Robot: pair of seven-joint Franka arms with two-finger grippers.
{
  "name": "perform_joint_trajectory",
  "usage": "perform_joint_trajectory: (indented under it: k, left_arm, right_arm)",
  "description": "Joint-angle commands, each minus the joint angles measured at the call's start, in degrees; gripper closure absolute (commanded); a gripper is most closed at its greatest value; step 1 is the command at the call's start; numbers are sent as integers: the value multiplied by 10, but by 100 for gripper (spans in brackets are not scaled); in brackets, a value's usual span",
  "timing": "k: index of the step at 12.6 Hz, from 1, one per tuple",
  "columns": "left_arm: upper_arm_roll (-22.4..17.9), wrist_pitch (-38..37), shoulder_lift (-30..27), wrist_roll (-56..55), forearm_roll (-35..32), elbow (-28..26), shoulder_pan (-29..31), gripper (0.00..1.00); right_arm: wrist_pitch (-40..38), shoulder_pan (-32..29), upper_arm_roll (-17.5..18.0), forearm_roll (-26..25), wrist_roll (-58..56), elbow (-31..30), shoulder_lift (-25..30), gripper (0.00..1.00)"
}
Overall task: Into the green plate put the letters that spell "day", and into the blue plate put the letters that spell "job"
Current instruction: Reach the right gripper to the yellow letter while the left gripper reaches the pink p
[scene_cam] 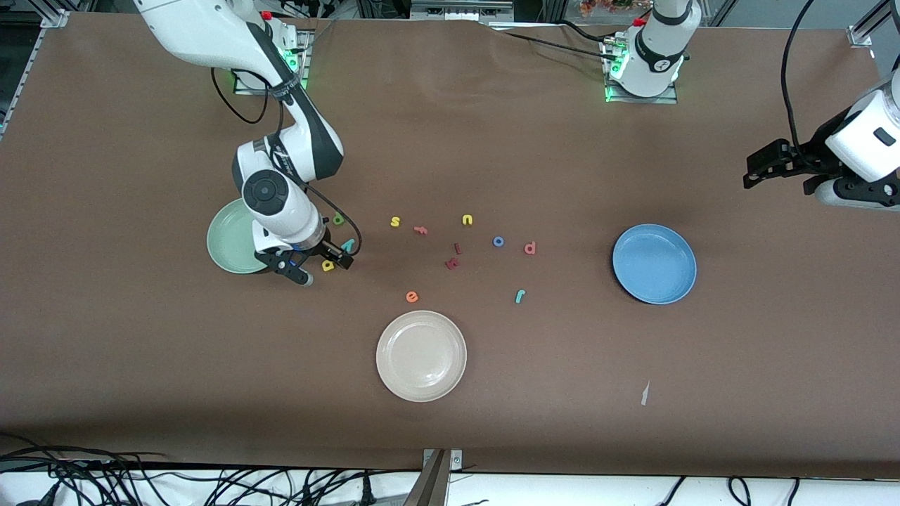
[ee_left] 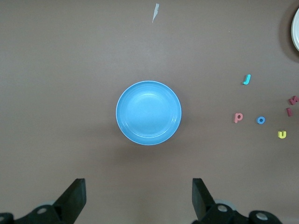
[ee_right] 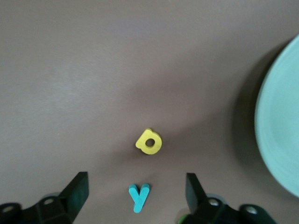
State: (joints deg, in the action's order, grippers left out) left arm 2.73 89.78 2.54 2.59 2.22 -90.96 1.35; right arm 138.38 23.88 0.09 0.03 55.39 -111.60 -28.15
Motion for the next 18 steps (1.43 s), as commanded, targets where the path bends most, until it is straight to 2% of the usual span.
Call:
perform_joint_trajectory:
  k: [1, 2, 5, 7, 10, 16, 18]
  left_arm:
    - [-2, -7, 16, -1, 0, 17, -1, 0]
    - [-2, -7, 17, -1, 1, 17, 1, 0]
    - [-2, -3, 61, -2, 2, 20, -4, 0]
    - [-1, 4, 96, -2, 2, 24, -29, 0]
    - [-1, 16, 118, -10, 9, 28, -60, 0]
    - [-1, 116, 172, -114, 9, 15, -173, 0]
    - [-1, 179, 183, -135, 5, -17, -205, 0]
  right_arm:
    - [-1, 1, -2, 3, 25, 0, 0, 20]
    - [0, 1, -4, 1, 25, 1, -8, 28]
    - [25, -3, -6, 1, 25, 1, -24, 34]
    - [39, -9, -16, 1, 24, 1, -37, 34]
    - [44, -7, -17, 3, 27, 1, -44, 35]
    - [51, -2, -16, 5, 47, 1, -46, 36]
    - [53, -2, -16, 5, 47, 1, -48, 38]
